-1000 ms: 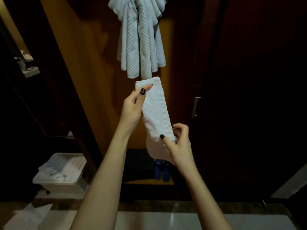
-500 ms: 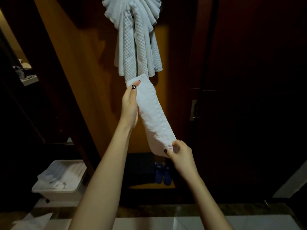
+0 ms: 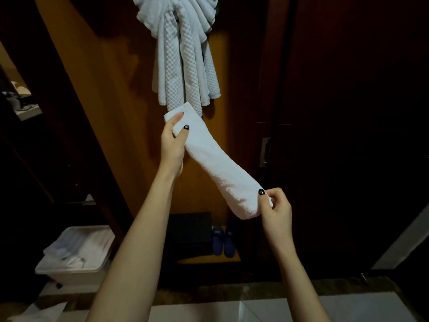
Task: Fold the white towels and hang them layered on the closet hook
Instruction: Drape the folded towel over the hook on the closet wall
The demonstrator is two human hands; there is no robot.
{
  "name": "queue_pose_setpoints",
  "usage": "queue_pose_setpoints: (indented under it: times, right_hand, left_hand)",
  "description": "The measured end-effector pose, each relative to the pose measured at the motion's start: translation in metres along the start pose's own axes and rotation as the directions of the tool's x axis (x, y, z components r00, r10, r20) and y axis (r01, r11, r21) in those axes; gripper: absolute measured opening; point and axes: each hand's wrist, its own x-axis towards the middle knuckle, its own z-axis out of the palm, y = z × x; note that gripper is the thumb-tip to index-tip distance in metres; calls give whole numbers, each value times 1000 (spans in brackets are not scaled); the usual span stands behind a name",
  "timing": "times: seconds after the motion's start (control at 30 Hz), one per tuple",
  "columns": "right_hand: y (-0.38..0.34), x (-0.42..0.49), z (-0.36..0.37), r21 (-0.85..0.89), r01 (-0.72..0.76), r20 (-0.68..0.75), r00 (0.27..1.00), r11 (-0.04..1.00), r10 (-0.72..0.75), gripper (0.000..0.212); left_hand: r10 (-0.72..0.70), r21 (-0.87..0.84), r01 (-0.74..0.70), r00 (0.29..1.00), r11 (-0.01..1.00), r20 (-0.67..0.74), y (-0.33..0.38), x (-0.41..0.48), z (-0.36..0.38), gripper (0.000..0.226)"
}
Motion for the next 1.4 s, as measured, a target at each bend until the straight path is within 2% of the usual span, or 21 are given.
queue_pose_setpoints:
  times: [0.07,0.17,0.23,0.4,0.53,0.7,0.77,0.8,0.83,0.9,0.93,1.0,1.07,1.17,1.27,1.33,1.4]
  right_hand:
    - [-3,-2,0,-22,17,10,1000,1000,-17,22]
    - [-7,-3,-4,-94,95,59,994,991,-90,19]
    - [-8,-1,-7,-140,151,135,982,979,-132,16]
    - [-10,-7,-2,-208,203,331,935,957,-126,17]
    - [-11,-10,-1,-132,146,288,952,980,-103,23]
    - [-15,-8,5,-136,104,126,988,985,-87,29]
    - [-15,-8,7,-110,49,102,994,993,-38,25]
    - [-14,-8,7,-45,3,136,991,999,3,19]
    - [-14,-8,6,60,-68,212,976,996,54,17]
    - [-15,-7,2,208,-236,410,902,949,135,27]
    - [-16,-7,1,214,-282,491,859,935,146,25]
    - [-17,-7,1,167,-262,568,814,951,124,12]
    - [-16,-10,4,155,-241,572,812,958,112,16]
    - [-13,-16,12,242,-304,526,839,921,138,30]
    - [-9,-19,19,319,-392,453,863,863,224,25]
    - [-7,-18,23,347,-447,442,853,824,277,24]
    - [-6,-18,25,386,-519,495,814,763,303,33]
  left_hand:
    - [8,24,-8,1000,1000,2,1,2,1,36]
    - [29,190,-26,1000,981,-11,1,8,-1,39]
    - [32,276,-23,999,961,-30,0,13,-2,41]
    - [93,339,-72,995,938,-46,0,18,-4,41]
    - [92,377,-59,993,924,-69,-2,26,-11,40]
    - [60,394,-27,996,919,-71,-10,23,-17,41]
    - [48,358,-25,997,933,-56,-9,23,-16,42]
    - [40,322,-22,998,946,-49,-7,22,-16,42]
    - [35,281,-22,999,959,-41,-4,22,-15,42]
    - [42,206,-40,999,978,-7,4,20,-13,42]
    - [47,175,-49,999,983,17,8,19,-11,42]
    - [33,120,-40,998,992,62,16,18,-8,42]
    - [-12,36,9,996,999,87,21,17,-6,42]
    - [-49,-73,58,992,996,115,26,15,-6,41]
    - [-54,-107,67,992,992,118,27,15,-6,42]
    - [-63,-117,77,991,990,115,27,13,-8,43]
    - [-56,-112,70,991,991,121,27,9,-8,42]
